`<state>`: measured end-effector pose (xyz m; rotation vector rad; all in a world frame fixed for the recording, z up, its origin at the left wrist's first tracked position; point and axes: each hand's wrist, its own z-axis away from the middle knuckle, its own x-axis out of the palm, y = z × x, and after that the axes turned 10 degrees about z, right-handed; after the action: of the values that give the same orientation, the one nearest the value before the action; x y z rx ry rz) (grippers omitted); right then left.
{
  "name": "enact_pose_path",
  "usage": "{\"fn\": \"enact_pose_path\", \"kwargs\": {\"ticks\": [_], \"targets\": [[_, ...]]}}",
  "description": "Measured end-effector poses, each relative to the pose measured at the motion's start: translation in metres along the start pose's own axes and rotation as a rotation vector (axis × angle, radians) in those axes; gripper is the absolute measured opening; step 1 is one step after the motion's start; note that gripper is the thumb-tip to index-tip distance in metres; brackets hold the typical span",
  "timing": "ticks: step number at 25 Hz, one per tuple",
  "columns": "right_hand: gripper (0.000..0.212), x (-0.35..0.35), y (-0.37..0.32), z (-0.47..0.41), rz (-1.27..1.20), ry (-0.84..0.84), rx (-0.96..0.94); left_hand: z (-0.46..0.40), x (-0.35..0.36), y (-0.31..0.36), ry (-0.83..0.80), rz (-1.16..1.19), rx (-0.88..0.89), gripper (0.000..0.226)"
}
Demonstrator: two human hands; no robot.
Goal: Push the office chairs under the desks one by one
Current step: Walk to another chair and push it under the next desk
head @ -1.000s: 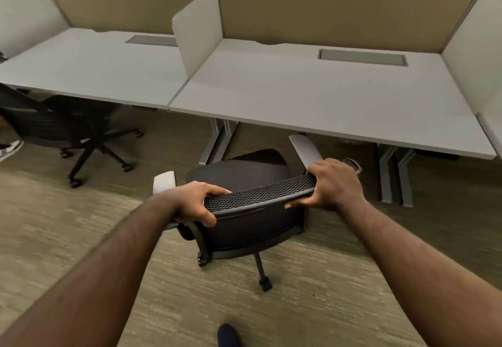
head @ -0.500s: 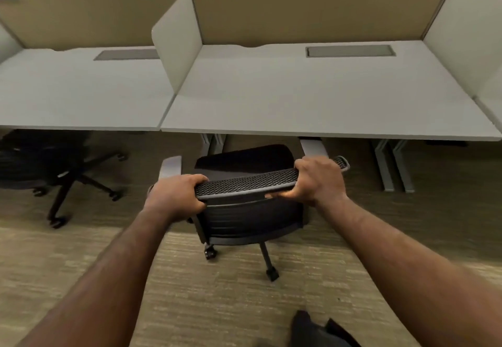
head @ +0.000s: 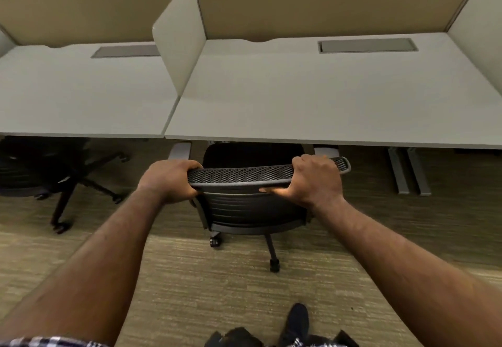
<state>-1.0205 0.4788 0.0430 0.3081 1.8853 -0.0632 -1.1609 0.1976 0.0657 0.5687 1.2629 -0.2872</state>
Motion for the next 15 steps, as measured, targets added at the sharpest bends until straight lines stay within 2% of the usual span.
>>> {"fn": "enact_pose_path", "kwargs": {"ticks": [3,15], "targets": [[0.085,0.001,-0.012,-0.001,0.02,0.033,0.043,-0.009,-0.007,-0.015,-0.029,0.003,0.026,0.044],[0.082,-0.006,-0.078,0.016,0.112,-0.013,0.158,-0.014,-0.018,-0.07,0.002,-0.033,0.19,0.046]]}}
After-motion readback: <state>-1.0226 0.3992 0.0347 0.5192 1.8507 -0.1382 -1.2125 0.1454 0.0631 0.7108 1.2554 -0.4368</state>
